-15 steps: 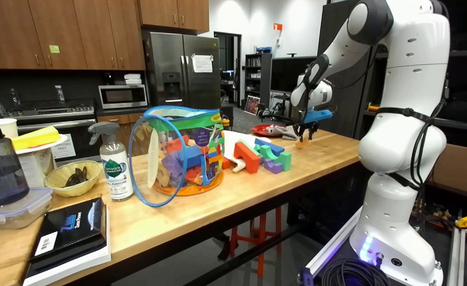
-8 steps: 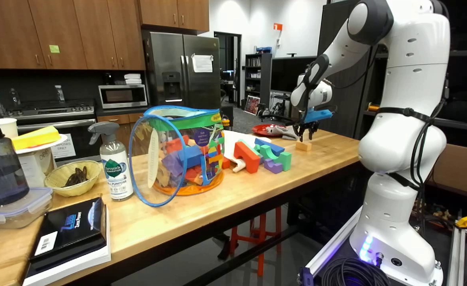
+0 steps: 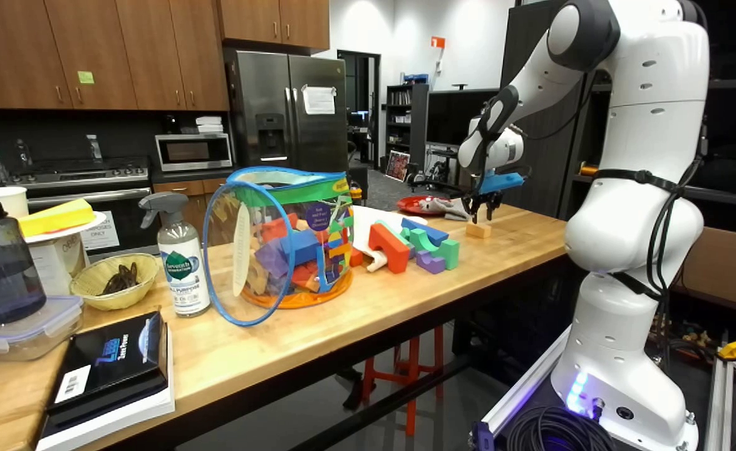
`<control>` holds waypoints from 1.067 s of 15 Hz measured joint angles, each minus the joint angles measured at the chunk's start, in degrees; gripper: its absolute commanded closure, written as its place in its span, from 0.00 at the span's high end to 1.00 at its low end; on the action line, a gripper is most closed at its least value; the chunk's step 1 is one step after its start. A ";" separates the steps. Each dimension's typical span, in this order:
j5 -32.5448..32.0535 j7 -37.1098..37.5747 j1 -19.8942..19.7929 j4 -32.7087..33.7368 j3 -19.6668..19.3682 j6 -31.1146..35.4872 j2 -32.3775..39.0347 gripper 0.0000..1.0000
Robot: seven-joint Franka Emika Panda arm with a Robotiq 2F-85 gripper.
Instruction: Remove the yellow rectangle plush toy from the bag and put it on the countertop
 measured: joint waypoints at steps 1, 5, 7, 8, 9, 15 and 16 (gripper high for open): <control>0.00 0.00 0.00 0.00 0.00 0.00 0.00 0.55; 0.00 0.00 0.00 0.01 0.00 0.00 0.00 0.55; 0.00 0.00 0.00 0.01 0.00 0.00 0.00 0.55; 0.00 0.00 0.00 0.01 0.00 0.00 0.00 0.55; 0.00 0.00 0.00 0.02 0.00 0.00 0.00 0.55; 0.00 0.00 0.00 0.03 0.00 -0.01 0.00 0.55; 0.00 0.00 0.00 0.03 0.00 -0.01 0.00 0.80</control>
